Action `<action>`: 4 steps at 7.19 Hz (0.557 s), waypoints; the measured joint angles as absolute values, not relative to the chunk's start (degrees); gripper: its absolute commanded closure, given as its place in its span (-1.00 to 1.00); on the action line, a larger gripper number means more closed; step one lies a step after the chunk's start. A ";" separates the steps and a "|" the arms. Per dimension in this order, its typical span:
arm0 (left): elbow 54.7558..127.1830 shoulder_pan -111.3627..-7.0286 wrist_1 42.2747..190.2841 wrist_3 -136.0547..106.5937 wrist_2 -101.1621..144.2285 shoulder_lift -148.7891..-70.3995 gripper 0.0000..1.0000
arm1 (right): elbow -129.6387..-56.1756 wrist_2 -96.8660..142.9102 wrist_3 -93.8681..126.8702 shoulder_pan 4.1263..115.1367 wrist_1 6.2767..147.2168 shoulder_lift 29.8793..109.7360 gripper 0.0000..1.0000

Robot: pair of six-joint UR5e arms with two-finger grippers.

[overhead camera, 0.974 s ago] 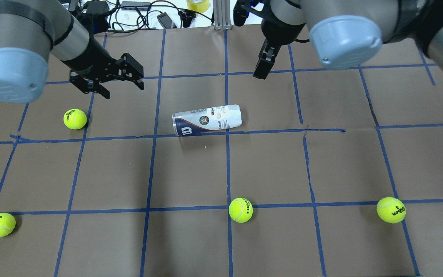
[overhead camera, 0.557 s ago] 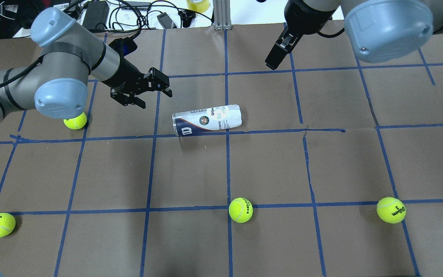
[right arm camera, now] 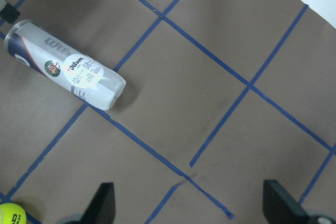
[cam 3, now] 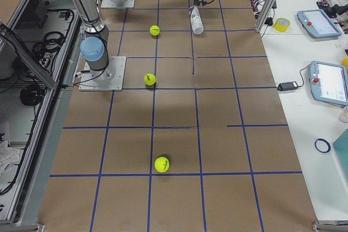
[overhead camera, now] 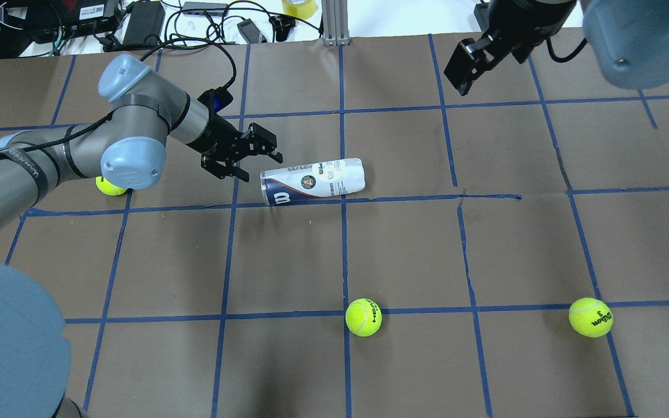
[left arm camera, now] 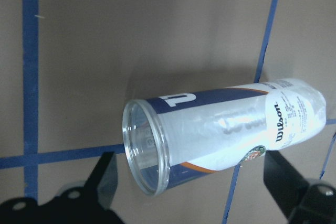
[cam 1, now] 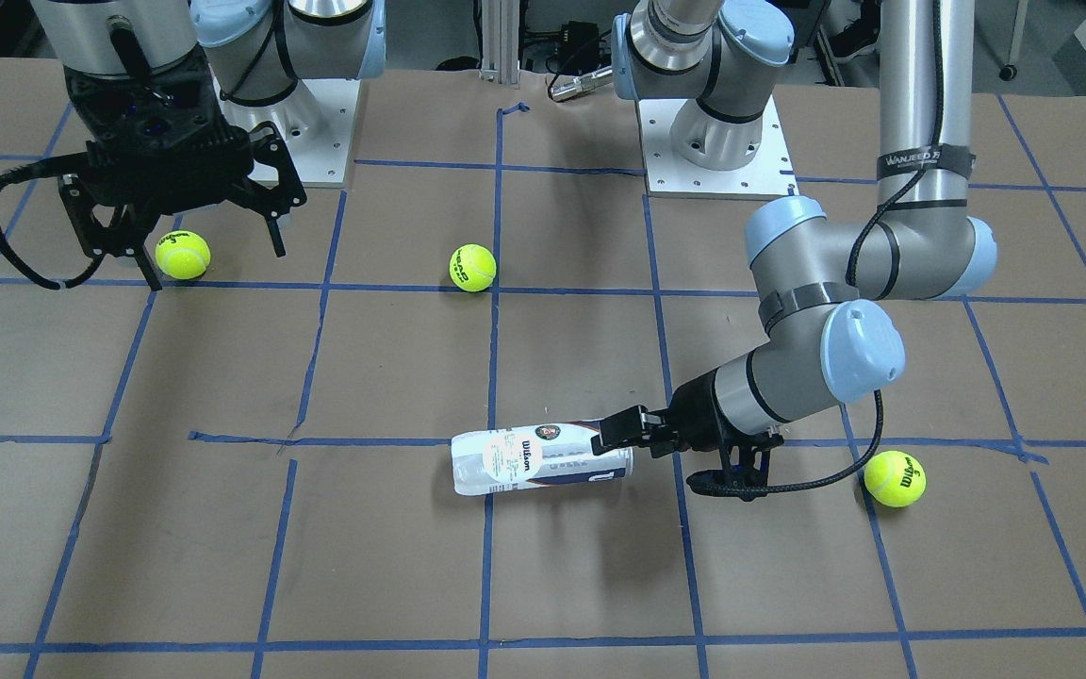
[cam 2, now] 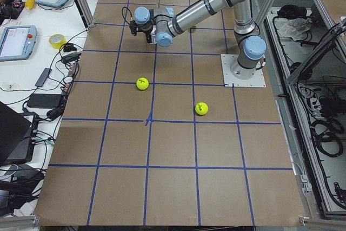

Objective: Lift up tennis ball bucket
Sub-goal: 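Reach the left gripper to the can's open end while the right arm withdraws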

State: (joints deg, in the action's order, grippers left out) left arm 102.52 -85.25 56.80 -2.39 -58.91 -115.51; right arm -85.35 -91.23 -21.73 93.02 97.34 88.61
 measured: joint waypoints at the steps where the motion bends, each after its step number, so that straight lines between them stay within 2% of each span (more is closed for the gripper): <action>1: 102.51 -85.25 56.38 -2.45 -57.92 -116.83 -1.00 | -85.32 -91.41 -17.85 92.35 93.58 89.74 -1.00; 3: 102.76 -85.26 56.51 -2.65 -57.01 -117.84 -0.84 | -84.97 -91.29 -7.05 92.31 88.07 91.72 -1.00; 4: 102.77 -85.25 56.79 -2.78 -55.67 -118.16 -0.56 | -84.63 -91.00 -2.51 92.37 85.56 92.29 -1.00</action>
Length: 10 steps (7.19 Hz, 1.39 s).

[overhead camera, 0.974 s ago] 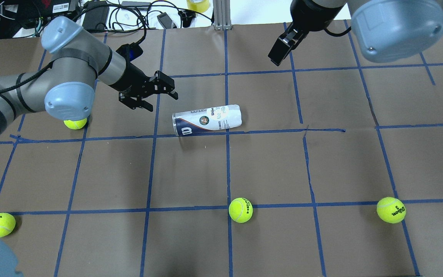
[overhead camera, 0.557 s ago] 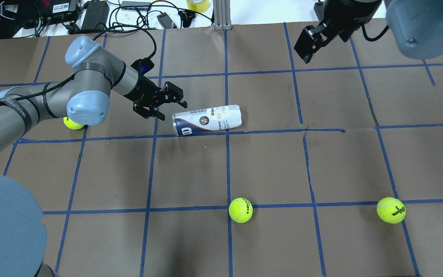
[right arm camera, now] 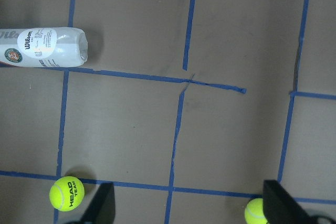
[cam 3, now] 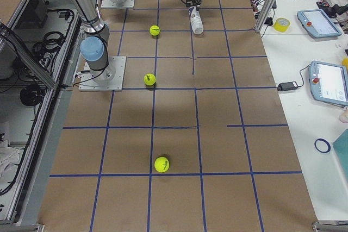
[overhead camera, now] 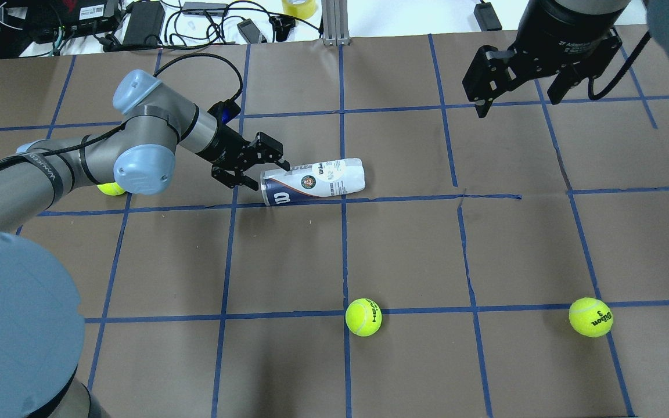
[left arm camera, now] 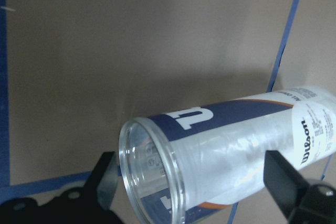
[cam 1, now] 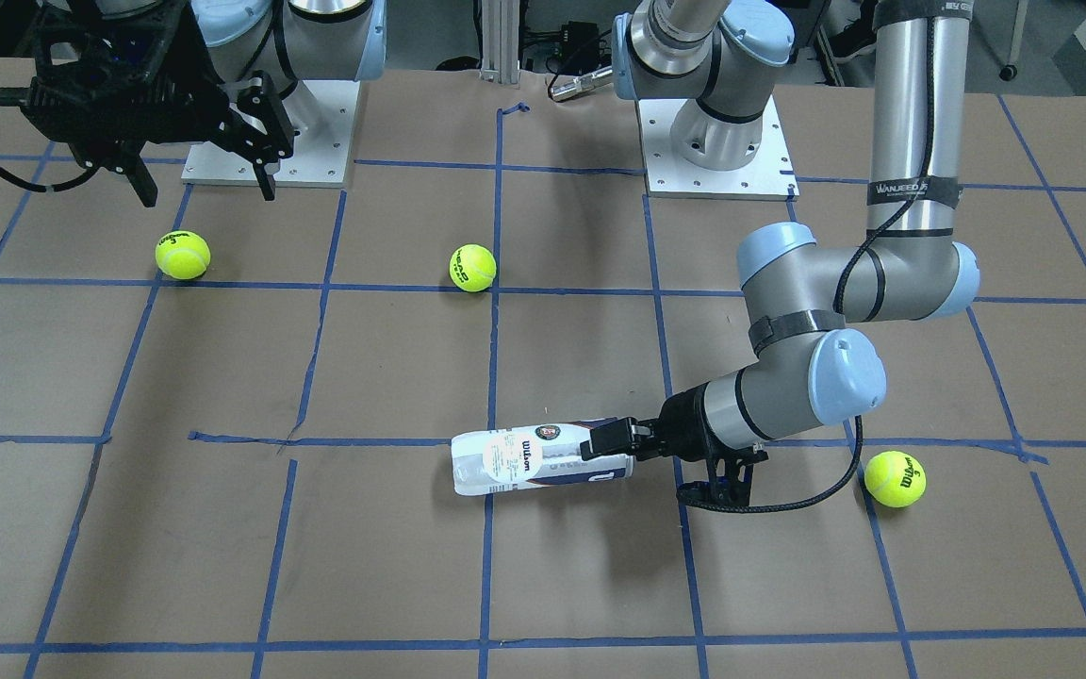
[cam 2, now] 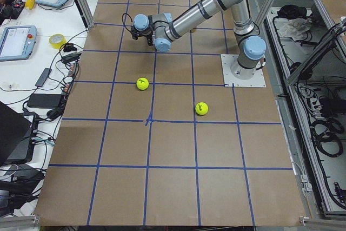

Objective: Lift up tennis ball bucket
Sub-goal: 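Reach the left gripper to the can's open end while the right arm withdraws, then grasp the can's open end with the left gripper and tilt it up, then swing the can upright with the left gripper and set it on the table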

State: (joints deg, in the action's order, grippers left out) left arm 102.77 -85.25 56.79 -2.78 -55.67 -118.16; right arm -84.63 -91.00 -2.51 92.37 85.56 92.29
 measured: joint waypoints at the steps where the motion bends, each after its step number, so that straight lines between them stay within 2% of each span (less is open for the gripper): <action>1: 102.72 -85.28 56.88 -3.09 -53.60 -118.36 0.98 | -84.46 -90.89 0.01 92.33 83.40 92.63 -1.00; 6: 100.16 -85.34 57.81 -10.67 -52.99 -117.98 1.00 | -85.25 -89.78 1.93 92.37 81.70 92.76 -1.00; 8: 92.96 -85.34 64.61 -16.20 -55.53 -116.27 1.00 | -85.42 -90.29 1.86 92.37 81.51 92.78 -1.00; 10: 80.48 -85.62 76.50 -19.56 -62.84 -115.22 1.00 | -85.50 -90.42 1.73 92.41 81.48 92.81 -1.00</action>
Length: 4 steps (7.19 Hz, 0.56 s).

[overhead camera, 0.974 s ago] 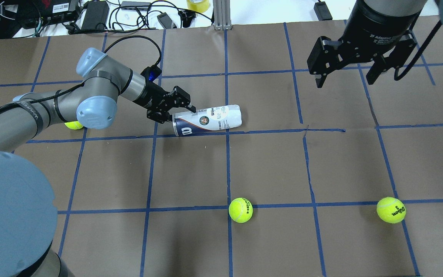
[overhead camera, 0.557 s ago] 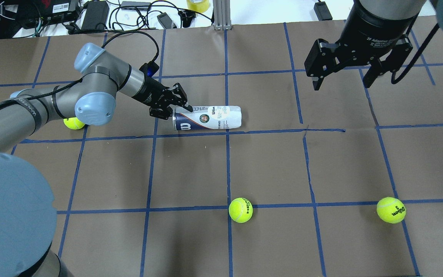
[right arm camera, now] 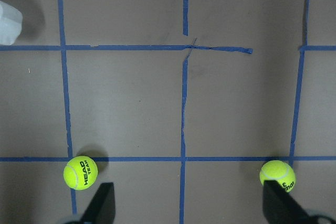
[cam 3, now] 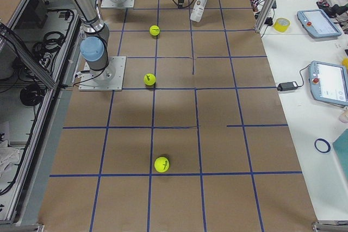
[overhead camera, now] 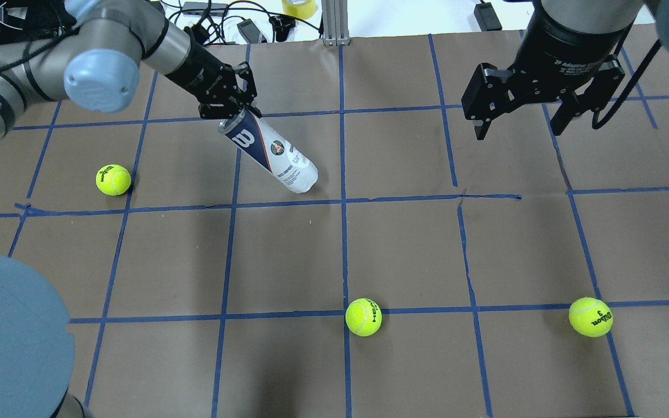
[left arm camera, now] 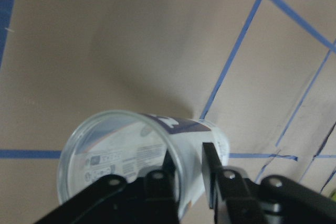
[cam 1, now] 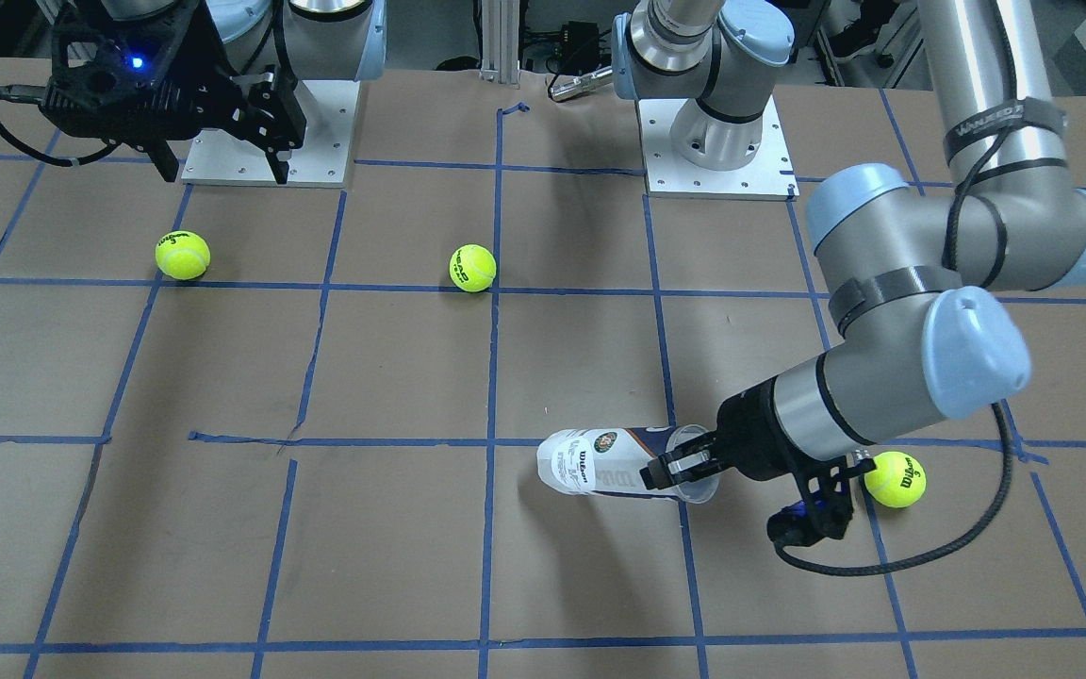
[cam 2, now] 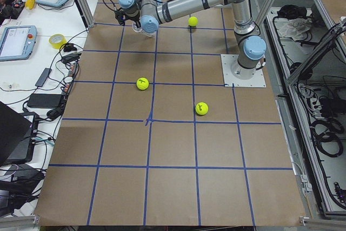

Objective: Lift up tennis ball bucket
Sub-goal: 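Swing the can upright with the left gripper and set it on the table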

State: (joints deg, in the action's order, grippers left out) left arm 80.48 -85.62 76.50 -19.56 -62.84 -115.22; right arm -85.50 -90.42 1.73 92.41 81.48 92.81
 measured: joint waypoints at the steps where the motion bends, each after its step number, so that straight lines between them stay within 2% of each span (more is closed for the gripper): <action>1: 74.92 -86.56 80.26 -20.12 -69.43 -114.88 1.00 | -85.54 -90.41 1.64 92.41 81.48 92.80 -1.00; 2: 71.44 -88.63 80.83 -19.03 -77.36 -114.56 1.00 | -85.57 -90.40 1.56 92.42 81.48 92.76 -1.00; 4: 70.40 -94.75 73.76 -12.44 -91.24 -115.03 1.00 | -85.60 -90.43 1.38 92.42 81.48 92.73 -1.00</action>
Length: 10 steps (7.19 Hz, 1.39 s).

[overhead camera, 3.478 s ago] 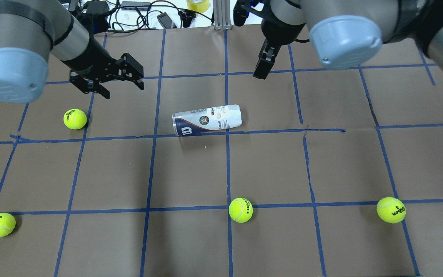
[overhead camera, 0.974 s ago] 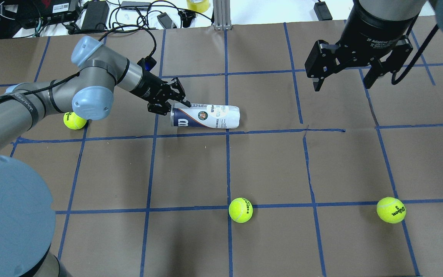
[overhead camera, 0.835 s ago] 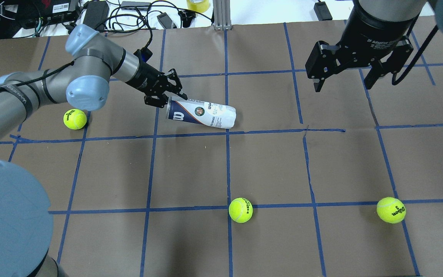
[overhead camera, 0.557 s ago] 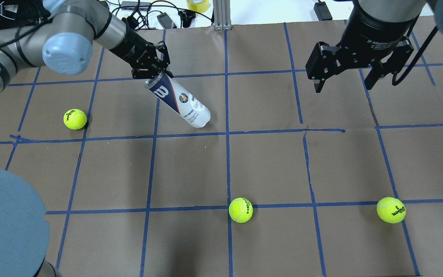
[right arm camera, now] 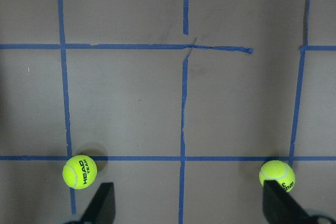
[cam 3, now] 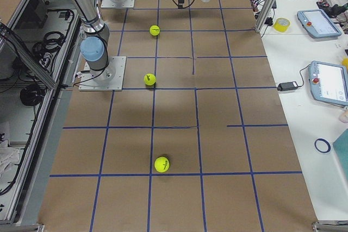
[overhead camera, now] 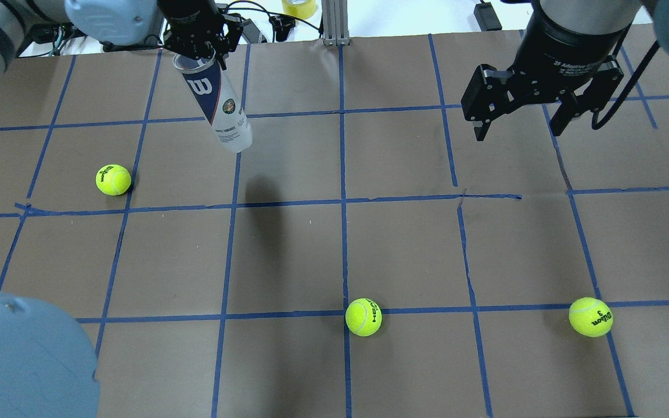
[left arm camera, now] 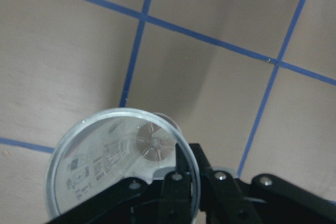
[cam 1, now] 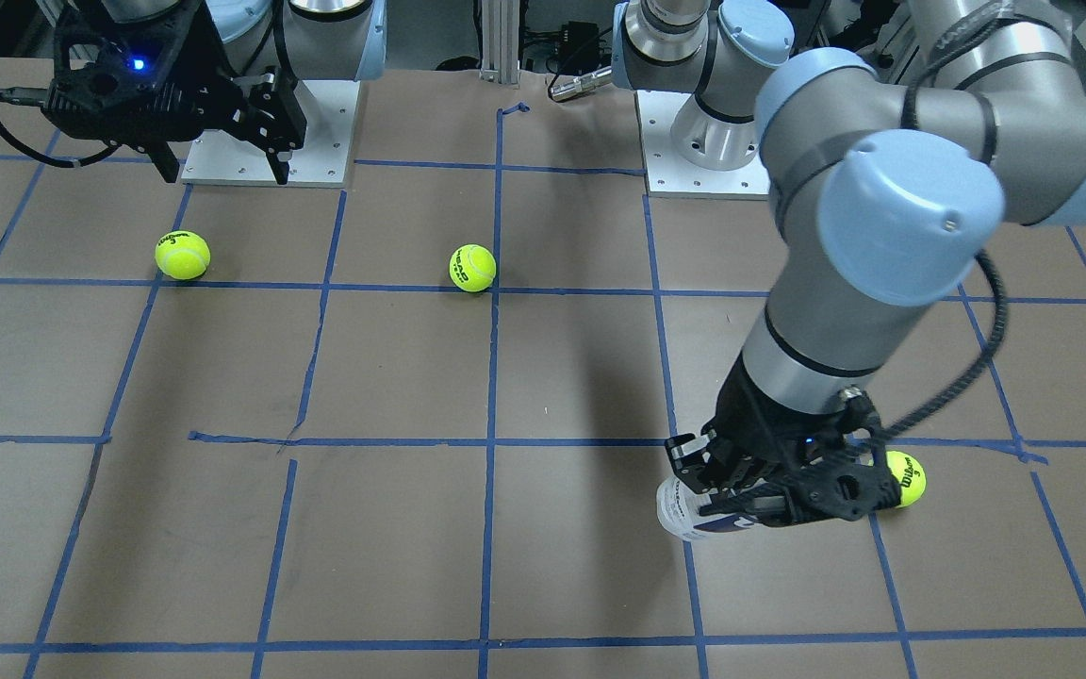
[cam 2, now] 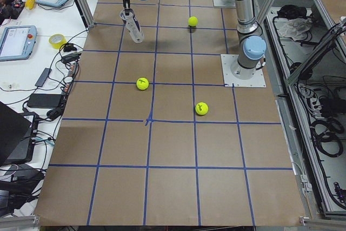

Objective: Lift up tennis ball bucket
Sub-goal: 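Swing the can upright with the left gripper and set it on the table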

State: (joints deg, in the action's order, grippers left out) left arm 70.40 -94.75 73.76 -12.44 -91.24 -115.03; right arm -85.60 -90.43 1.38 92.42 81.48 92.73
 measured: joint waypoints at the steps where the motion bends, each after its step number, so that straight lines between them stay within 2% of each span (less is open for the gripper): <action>1: 72.74 -97.13 66.76 -10.11 -93.81 -115.55 1.00 | -85.60 -90.46 1.22 92.41 81.47 92.70 -1.00; 3: 78.74 -99.86 55.88 -8.69 -94.65 -115.95 1.00 | -85.61 -90.52 1.11 92.34 81.49 92.65 -1.00; 6: 81.07 -101.78 53.86 -8.63 -91.49 -116.33 1.00 | -85.61 -91.25 1.02 92.37 81.69 92.64 -1.00; 7: 81.19 -101.96 54.36 -8.62 -90.92 -116.38 0.97 | -85.61 -91.46 1.09 92.37 81.72 92.64 -1.00; 8: 81.25 -102.27 55.28 -8.68 -90.67 -116.42 0.80 | -85.60 -91.56 1.11 92.37 81.73 92.65 -1.00; 9: 81.26 -102.62 56.17 -8.83 -90.47 -116.47 0.20 | -85.61 -91.62 1.08 92.37 81.72 92.66 -1.00; 10: 81.25 -102.81 56.77 -9.19 -89.96 -116.49 -0.67 | -85.61 -91.66 1.06 92.37 81.68 92.66 -1.00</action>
